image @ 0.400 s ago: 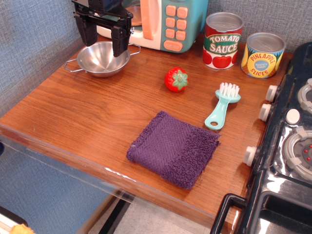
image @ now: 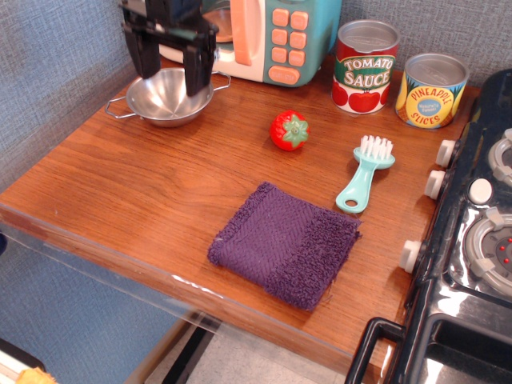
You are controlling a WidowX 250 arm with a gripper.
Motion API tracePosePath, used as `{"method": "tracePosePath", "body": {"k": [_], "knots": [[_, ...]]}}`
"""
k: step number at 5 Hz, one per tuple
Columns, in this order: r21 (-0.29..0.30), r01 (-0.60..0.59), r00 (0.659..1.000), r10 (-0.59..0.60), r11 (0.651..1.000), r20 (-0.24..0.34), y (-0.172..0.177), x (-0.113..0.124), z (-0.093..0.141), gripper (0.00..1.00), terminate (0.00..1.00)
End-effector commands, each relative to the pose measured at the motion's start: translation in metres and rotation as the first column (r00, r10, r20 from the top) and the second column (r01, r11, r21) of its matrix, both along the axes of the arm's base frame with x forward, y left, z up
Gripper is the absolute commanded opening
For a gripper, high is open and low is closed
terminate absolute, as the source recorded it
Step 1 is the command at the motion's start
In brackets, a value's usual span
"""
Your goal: Place the tomato in the colander
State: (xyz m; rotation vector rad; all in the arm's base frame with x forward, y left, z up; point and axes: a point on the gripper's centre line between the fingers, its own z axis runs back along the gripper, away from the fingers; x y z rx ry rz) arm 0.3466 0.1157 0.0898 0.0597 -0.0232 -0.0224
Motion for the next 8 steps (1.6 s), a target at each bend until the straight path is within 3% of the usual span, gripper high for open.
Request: {"method": "tracePosePath", "body": {"k": [1,3,5,8], "knots": [[0.016,0.044,0.998,-0.044,0.999,0.035,-0.032,0.03,0.005,1.0,0.0],[0.011,0.091,0.994,-0.091,0.996,0.065,-0.073,0.049,0.003,1.0,0.0],[-0.003,0.048,0.997,-0.048,0.999,0.056,-0.082,0.07,-0.018,1.0,0.0],[-0.032,0.042,0.999,-0.042,0.999,-0.014,-0.097,0.068,-0.048,1.0,0.0]]}}
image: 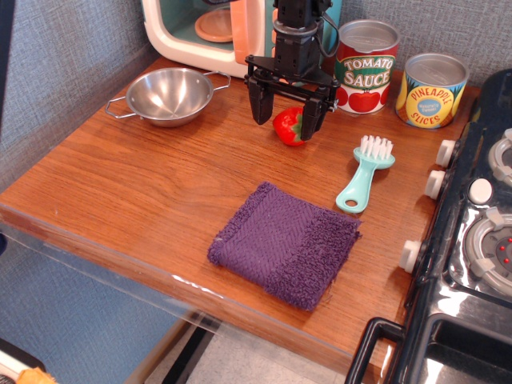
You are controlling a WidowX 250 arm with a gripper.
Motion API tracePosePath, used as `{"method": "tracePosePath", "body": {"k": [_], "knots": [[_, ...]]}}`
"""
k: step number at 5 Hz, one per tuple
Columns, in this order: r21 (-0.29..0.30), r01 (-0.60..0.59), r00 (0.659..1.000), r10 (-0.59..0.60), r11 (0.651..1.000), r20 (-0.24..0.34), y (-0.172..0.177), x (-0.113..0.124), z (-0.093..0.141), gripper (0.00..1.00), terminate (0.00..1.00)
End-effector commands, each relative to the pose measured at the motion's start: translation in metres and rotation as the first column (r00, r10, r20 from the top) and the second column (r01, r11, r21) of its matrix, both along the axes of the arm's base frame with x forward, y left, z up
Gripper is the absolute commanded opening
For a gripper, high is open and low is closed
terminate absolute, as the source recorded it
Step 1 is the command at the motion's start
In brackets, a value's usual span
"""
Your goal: Place the tomato in the colander
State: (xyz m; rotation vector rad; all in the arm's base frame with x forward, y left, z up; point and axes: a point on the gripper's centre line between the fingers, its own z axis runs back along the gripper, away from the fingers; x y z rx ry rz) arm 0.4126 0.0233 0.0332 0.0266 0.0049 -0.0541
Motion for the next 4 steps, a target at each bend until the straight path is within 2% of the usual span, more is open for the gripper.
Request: {"method": "tracePosePath", "body": {"k": [1,2,3,4], "knots": [[-0.007,0.005,1.0,-0.005,1.0,0.009,0.0,0.002,0.004,0.0,0.0],[-0.009,-0.01,1.0,0.01,1.0,0.005,0.007,0.004,0.002,0.0,0.0],[-0.021,-0.014,1.0,0.015,1.0,0.02,0.015,0.01,0.011,0.0,0.0],[-0.065,0.0,0.995,0.006,0.998,0.104,0.021,0.018,0.046,0.0,0.0]]}}
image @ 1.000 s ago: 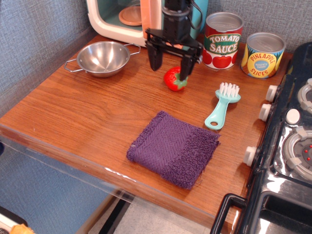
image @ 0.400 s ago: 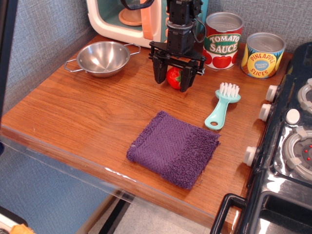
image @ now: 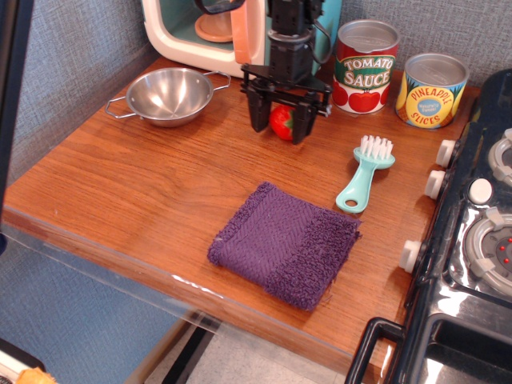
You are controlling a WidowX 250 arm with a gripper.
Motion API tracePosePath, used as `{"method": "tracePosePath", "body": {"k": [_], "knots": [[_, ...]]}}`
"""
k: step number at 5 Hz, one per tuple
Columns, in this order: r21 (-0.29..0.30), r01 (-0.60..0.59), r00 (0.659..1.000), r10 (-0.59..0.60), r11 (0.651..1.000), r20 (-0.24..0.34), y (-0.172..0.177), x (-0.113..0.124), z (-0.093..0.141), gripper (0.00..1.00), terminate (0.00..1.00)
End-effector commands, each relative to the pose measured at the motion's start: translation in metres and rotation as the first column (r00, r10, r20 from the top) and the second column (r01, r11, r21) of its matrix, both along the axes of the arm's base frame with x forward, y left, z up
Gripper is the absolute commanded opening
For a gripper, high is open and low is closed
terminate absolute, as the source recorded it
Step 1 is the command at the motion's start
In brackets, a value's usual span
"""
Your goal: Place the tomato in the colander
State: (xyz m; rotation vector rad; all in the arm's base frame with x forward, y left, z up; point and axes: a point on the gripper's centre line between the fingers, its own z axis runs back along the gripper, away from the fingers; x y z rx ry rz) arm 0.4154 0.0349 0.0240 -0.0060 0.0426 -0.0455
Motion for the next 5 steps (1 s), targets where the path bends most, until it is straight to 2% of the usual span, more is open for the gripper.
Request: {"method": "tracePosePath", "body": {"k": [1,2,4,5], "knots": [[-0.068,-0.006,0.977,0.021,0.998,0.213,0.033,0.016,0.092,0.0,0.0],[-0.062,-0.066,0.977,0.077,0.996,0.201,0.071,0.004,0.104,0.0,0.0],[-0.014,-0.178,0.977,0.178,0.984,0.121,0.13,-0.028,0.085,0.0,0.0],[-0.005,-0.139,0.988,0.139,0.99,0.073,0.126,-0.041,0.072,0.0,0.0]]}}
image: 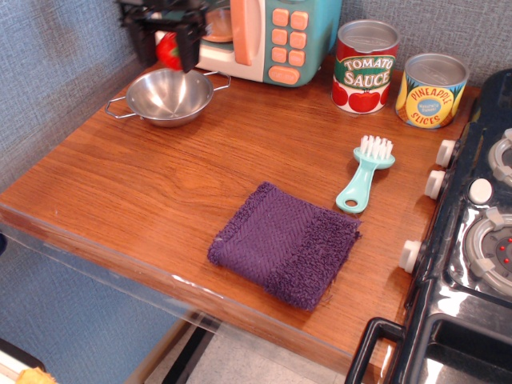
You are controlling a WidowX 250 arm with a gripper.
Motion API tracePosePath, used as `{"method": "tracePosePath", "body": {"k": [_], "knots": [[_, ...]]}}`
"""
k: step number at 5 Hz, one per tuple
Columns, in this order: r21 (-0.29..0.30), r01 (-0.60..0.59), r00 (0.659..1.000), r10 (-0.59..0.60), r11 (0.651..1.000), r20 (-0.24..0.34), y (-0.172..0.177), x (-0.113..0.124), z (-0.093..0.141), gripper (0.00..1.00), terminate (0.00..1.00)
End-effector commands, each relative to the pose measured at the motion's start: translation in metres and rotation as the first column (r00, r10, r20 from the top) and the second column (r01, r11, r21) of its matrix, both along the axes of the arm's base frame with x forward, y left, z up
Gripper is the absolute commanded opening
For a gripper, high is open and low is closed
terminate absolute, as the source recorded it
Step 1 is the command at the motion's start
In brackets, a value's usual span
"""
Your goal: Place the tomato in the colander
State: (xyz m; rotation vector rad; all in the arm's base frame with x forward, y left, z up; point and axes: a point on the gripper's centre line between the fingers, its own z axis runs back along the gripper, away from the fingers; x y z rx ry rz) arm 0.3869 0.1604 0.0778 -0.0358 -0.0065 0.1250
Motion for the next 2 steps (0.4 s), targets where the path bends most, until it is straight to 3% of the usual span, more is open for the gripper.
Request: {"method": "tracePosePath", "body": {"k": [1,2], "knots": [[0.049,0.033,0.999,-0.033,0.998,-0.015,-0.0043,-0.0165,0.0126,1.0,0.0],[0.06,0.022,0.999,-0.02,0.998,-0.032,-0.0027,-0.0142,0.0073,1.0,0.0]]}}
